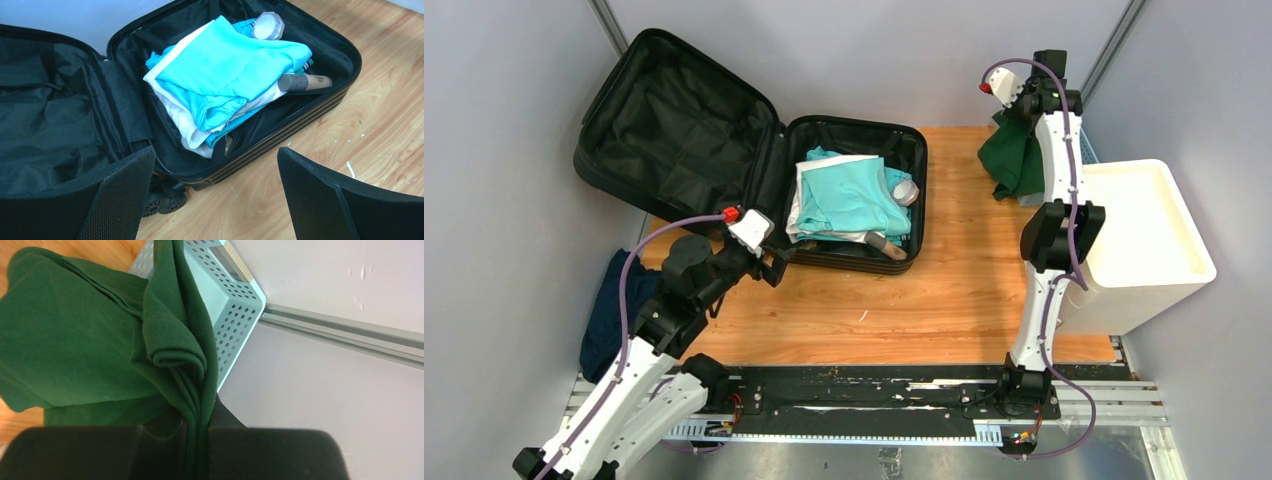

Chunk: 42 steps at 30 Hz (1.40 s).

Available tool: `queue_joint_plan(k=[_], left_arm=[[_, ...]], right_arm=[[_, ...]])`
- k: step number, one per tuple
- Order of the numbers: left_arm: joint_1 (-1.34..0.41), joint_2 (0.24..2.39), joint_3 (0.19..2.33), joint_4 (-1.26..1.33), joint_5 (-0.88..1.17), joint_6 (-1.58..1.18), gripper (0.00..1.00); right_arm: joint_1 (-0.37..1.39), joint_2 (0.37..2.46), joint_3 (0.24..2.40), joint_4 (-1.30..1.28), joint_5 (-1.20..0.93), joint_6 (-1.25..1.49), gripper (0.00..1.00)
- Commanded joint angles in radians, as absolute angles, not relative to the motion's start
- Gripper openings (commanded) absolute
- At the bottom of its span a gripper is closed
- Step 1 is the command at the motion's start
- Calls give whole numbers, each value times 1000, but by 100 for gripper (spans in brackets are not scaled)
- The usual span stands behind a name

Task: Open, take out, and arrange the luggage
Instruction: Move the bin to the center of the board.

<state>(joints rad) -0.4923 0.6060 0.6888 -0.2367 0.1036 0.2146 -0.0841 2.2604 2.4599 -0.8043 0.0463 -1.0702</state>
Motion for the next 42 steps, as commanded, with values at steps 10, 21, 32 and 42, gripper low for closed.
queue_joint_plan(k=[10, 21, 32, 42], left_arm=[[-489, 618, 675, -234, 67, 241, 100], [-489, 606, 674, -235, 59, 240, 100], [-489, 607, 669, -234, 54, 243, 100], [-489, 628, 669, -232, 47, 247, 100]], right_arm=[[-112, 2063, 2381, -704, -115, -987, 0], [-77, 1917, 2361, -780, -229, -925, 0], [-98, 2151, 2486, -725, -53, -1024, 0], [-149, 2342, 2499, -576, 132, -1133, 0]])
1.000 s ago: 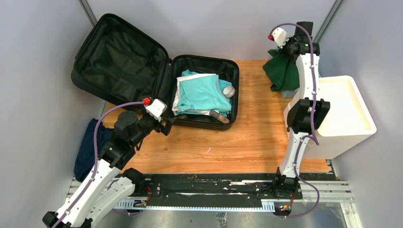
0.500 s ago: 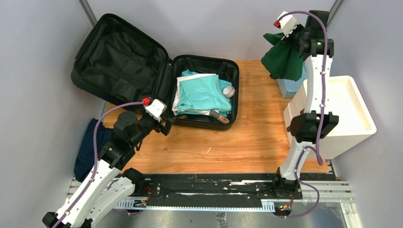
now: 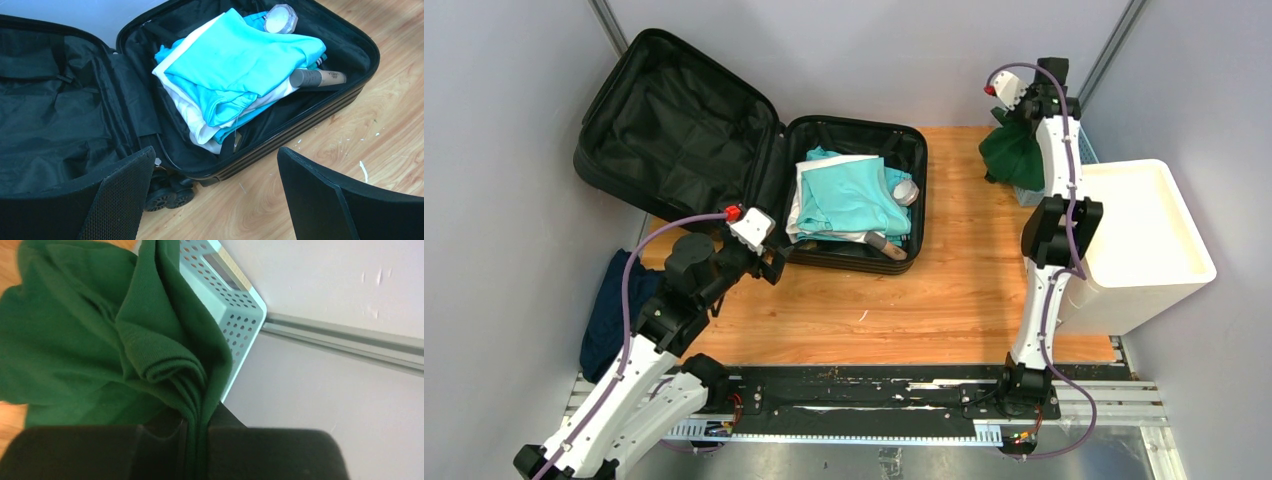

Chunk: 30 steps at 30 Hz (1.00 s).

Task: Open, take out, and arrange the luggage
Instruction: Move the bin to the center of the board.

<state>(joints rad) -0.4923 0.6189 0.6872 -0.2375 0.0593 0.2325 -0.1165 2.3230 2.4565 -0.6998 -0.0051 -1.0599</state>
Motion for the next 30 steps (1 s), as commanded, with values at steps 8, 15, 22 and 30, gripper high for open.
queue_joint_plan(k=[8, 15, 22, 30], left_arm=[[-488, 643, 670, -232, 43, 249, 100], [-485, 653, 670, -234, 40, 250, 100], [-482, 660, 670, -233, 37, 249, 100], [-480, 660, 671, -235, 40, 249, 100]], right_arm=[[-179, 2414, 2461, -455, 256, -1236, 0], [-176, 2496, 2463, -378, 328, -1332, 4], [-172, 2520, 2449, -374, 321, -1336, 20], [-173, 2520, 2452, -363, 322, -1339, 28]])
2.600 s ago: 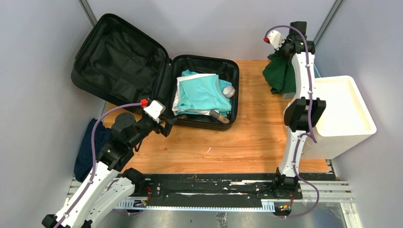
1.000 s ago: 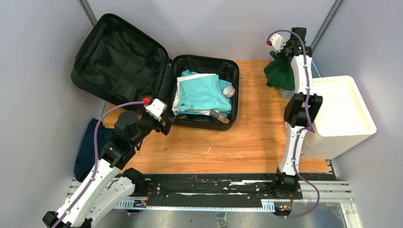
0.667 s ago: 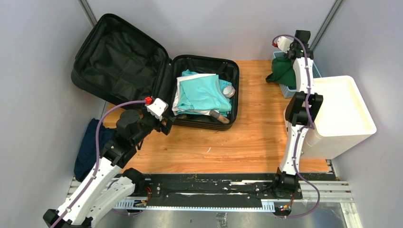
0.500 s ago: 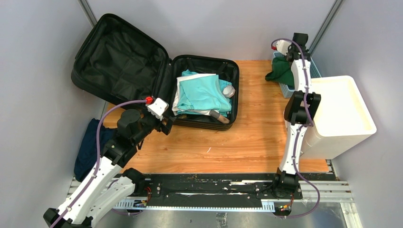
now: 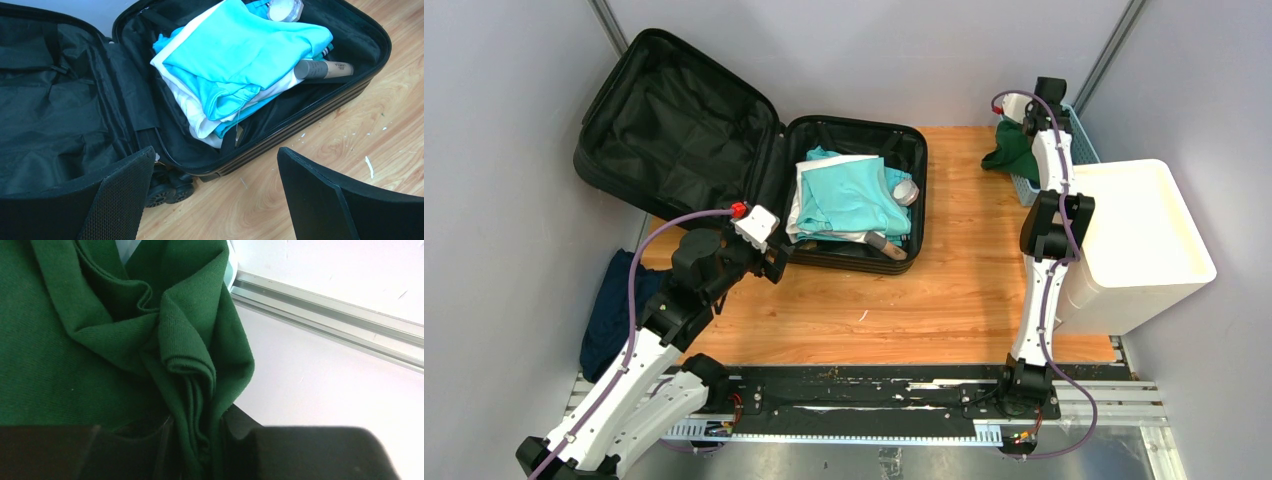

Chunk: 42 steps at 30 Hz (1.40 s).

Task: Open, take out, and arrange the luggage
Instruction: Move the bin to the center of the board.

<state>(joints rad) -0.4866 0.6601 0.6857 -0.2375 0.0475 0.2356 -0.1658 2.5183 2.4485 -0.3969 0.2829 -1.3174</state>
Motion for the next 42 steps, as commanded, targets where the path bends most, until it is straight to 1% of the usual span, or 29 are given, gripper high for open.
queue_joint_plan(k=[1, 2, 5, 6, 9, 15, 20, 30, 34, 39, 42], left_arm=[[-480, 659, 670, -235, 39, 249, 100], [-480, 659, 671, -235, 40, 249, 100], [-480, 656, 670, -235, 40, 249, 100], [-479, 655, 671, -235, 39, 249, 100], [-479, 653, 671, -235, 40, 249, 100], [-479, 645, 671, -237, 40, 249, 100], [-479, 641, 671, -236, 40, 249, 100], [-479, 633, 672, -238, 40, 250, 100], [-479, 631, 671, -238, 39, 250, 100], [-479, 625, 670, -238, 39, 251, 100], [-479, 625, 671, -236, 44, 251, 100]], right_arm=[[-173, 2518, 2450, -363, 322, -1337, 25], [-173, 2515, 2450, -365, 320, -1334, 21], [-173, 2500, 2459, -408, 287, -1295, 2], [-173, 2492, 2460, -434, 266, -1276, 0], [-171, 2463, 2447, -529, 182, -1235, 0], [-155, 2396, 2336, -666, 39, -1180, 0], [-145, 2365, 2312, -809, -108, -1120, 0], [-59, 2244, 2155, -909, -281, -1000, 0], [-9, 2177, 2107, -911, -268, -953, 0], [-6, 2120, 2182, -913, -161, -947, 0], [-16, 2073, 2219, -906, -140, -971, 0]])
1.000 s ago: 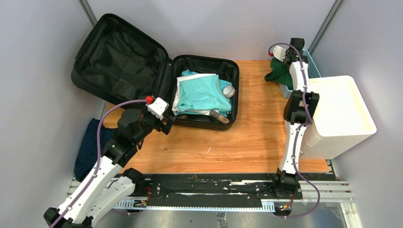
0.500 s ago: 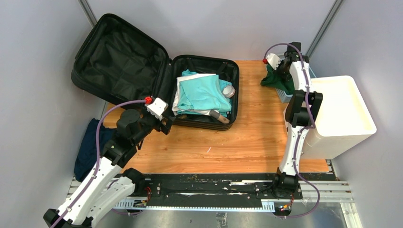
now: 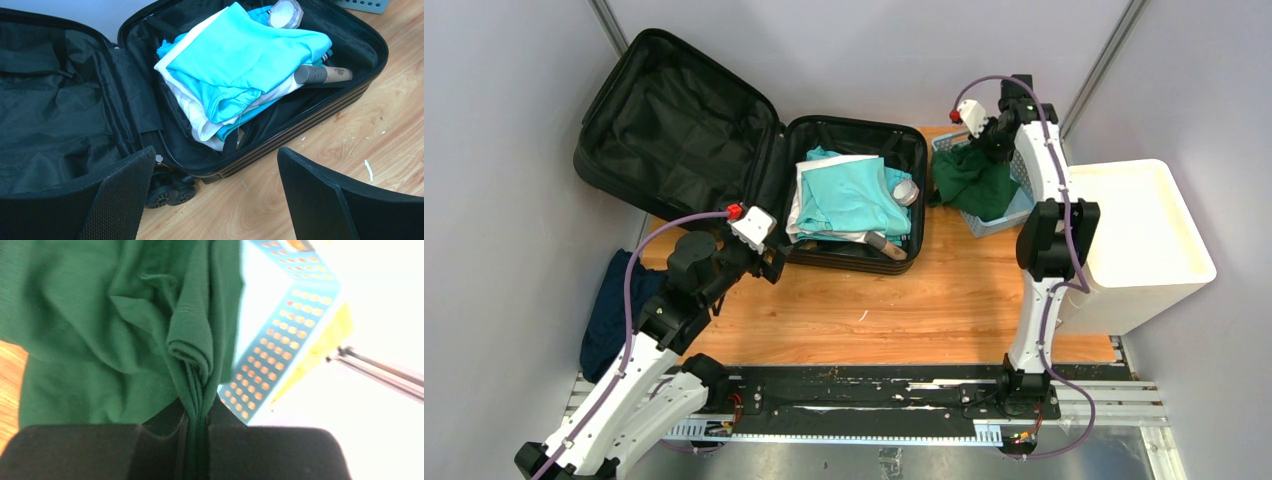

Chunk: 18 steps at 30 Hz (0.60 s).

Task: Open, take out, and arrange the luggage
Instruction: Move the bin to the center of the board.

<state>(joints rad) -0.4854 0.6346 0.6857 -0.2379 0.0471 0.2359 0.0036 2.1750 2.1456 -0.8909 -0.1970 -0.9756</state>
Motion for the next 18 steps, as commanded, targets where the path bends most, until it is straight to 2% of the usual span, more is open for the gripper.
queue_joint_plan(k=[1, 15, 18], left_arm=[[-479, 624, 672, -238, 46, 250, 100], [-479, 620, 672, -238, 45, 249, 100], [-479, 618, 668, -230, 109, 247, 100]], right_arm=[[-20, 2056, 2232, -904, -144, -976, 0], [-12, 1735, 2163, -873, -292, -1007, 0], [-7, 1670, 2112, -877, -312, -1018, 0]])
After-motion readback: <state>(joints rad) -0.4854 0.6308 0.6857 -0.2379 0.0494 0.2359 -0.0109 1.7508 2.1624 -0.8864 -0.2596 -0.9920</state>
